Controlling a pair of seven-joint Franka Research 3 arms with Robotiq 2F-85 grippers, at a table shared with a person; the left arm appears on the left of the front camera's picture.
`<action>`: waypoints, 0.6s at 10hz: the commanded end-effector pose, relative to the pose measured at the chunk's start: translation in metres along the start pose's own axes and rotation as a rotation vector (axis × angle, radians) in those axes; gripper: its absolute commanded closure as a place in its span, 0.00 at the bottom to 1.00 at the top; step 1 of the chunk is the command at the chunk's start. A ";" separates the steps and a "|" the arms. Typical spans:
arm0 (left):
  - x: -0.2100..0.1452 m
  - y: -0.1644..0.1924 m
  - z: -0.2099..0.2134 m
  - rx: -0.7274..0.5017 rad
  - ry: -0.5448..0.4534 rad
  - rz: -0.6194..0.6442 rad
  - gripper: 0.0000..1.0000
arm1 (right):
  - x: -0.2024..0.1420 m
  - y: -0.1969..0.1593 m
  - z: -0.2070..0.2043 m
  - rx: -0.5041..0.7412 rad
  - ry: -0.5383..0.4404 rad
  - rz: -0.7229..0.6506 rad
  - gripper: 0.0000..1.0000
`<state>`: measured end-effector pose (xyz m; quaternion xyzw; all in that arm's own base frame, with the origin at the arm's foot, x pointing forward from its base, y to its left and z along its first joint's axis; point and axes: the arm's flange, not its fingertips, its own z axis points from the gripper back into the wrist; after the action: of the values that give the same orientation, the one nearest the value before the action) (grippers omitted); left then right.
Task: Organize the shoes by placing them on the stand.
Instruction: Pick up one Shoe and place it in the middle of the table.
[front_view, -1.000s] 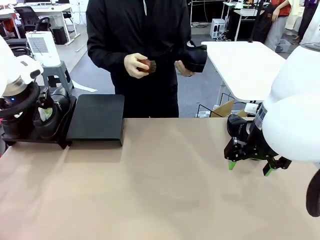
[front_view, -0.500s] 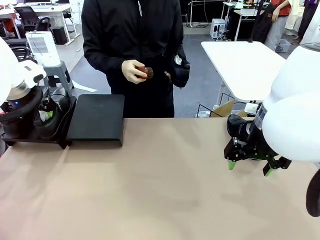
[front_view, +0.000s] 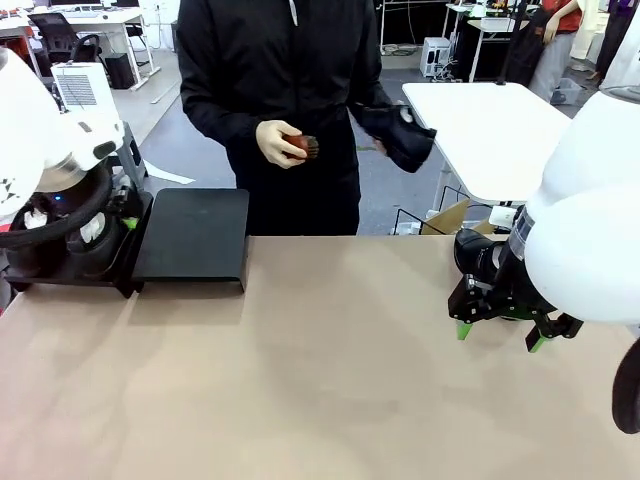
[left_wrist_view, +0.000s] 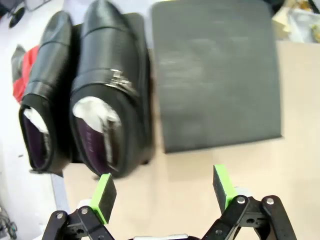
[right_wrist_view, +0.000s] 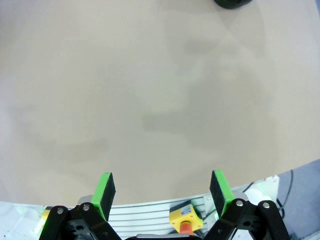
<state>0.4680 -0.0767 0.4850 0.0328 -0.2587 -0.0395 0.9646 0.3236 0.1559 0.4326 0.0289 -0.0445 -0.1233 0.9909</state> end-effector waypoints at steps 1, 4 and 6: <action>-0.027 -0.004 0.029 -0.093 0.138 -0.050 0.00 | 0.002 -0.001 0.001 0.012 0.004 0.012 0.00; -0.032 -0.031 0.026 -0.099 0.142 -0.058 0.00 | 0.002 -0.001 0.001 0.012 0.004 0.012 0.00; -0.032 -0.031 0.026 -0.099 0.142 -0.058 0.00 | -0.002 -0.017 0.013 -0.006 0.009 0.031 0.00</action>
<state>0.4187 -0.1056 0.4915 -0.0136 -0.1652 -0.0852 0.9825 0.3222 0.1540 0.4344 0.0274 -0.0429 -0.1222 0.9912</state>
